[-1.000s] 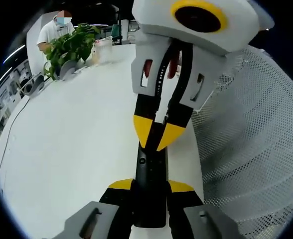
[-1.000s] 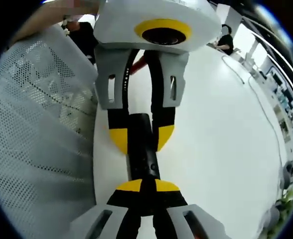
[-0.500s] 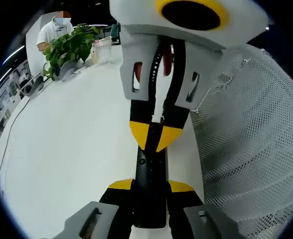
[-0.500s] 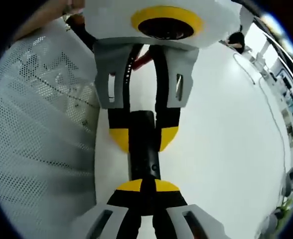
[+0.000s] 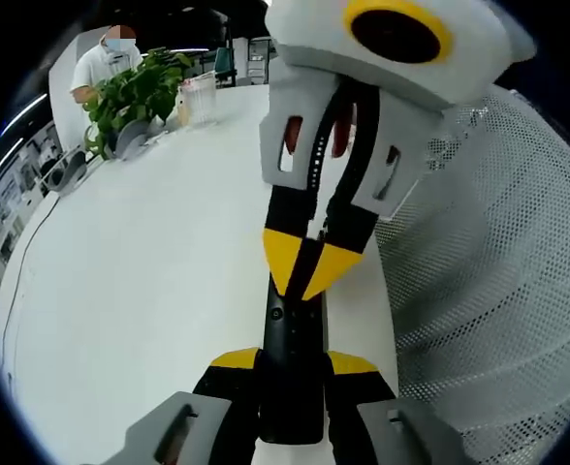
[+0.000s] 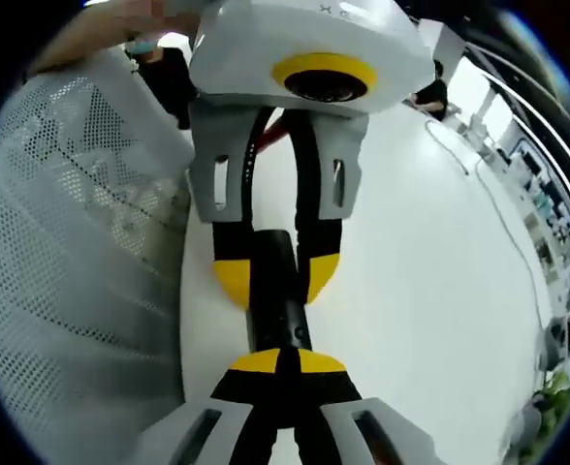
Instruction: Press the specified remote control buttons in sequence, fully releasing each button before pressing the next.
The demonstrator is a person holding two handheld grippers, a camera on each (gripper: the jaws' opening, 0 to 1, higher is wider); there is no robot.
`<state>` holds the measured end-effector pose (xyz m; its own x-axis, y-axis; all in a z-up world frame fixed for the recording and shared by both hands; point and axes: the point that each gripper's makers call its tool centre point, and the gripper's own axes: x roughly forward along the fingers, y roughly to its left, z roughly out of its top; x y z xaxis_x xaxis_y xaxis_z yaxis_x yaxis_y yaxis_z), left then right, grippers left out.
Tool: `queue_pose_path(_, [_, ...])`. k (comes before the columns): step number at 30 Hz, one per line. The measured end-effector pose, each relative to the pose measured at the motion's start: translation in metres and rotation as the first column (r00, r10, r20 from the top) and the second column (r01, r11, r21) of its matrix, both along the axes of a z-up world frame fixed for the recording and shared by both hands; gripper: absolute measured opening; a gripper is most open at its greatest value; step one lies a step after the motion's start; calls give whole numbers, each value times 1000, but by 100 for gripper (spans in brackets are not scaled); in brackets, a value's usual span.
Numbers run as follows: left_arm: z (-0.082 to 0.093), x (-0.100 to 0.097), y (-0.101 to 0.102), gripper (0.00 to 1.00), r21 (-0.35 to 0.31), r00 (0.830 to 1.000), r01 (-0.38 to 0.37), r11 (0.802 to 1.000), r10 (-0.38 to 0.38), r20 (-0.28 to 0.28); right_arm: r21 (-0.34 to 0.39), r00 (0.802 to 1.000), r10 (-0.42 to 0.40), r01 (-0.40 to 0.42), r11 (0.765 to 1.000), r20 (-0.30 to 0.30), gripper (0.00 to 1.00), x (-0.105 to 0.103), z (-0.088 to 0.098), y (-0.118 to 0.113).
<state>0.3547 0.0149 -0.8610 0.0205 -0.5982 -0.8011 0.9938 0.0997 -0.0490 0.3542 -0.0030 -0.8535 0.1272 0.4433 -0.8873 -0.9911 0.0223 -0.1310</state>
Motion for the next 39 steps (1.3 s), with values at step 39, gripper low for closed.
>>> queue_pose_path(39, [0,0,-1,25,-5,1000,-4,1000,4,-11,19,998,-43,44,999,-38,0,5,-1,-3])
